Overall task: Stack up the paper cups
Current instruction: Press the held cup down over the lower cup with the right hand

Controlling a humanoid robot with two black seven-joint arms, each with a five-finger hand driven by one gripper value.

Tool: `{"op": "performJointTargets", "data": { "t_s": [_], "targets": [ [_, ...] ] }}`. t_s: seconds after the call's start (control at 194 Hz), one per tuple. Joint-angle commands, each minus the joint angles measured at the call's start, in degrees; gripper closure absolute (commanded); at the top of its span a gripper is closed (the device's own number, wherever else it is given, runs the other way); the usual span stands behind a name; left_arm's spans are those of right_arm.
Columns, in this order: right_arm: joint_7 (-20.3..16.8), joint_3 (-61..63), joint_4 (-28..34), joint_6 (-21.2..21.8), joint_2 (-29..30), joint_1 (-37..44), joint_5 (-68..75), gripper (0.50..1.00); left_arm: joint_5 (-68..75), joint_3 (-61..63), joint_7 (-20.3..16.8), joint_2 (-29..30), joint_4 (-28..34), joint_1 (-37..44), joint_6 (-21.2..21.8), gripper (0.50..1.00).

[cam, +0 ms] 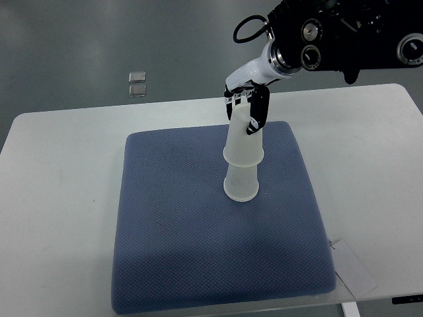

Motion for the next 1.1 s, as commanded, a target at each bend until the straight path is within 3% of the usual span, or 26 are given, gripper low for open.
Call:
{"op": "performJointTargets", "data": {
  "t_s": [0.0, 1.094],
  "targets": [
    [0.0, -0.7, 0.7, -0.7, 0.0, 0.0, 0.2, 0.91, 0.0, 0.0, 0.0, 0.0, 0.0, 0.0, 0.0, 0.5],
    [0.1, -1.5, 1.8, -4.2, 0.8, -2.2, 0.6, 0.908, 0.0, 0.0, 0.0, 0.0, 0.0, 0.0, 0.0, 0.5]
  ]
}}
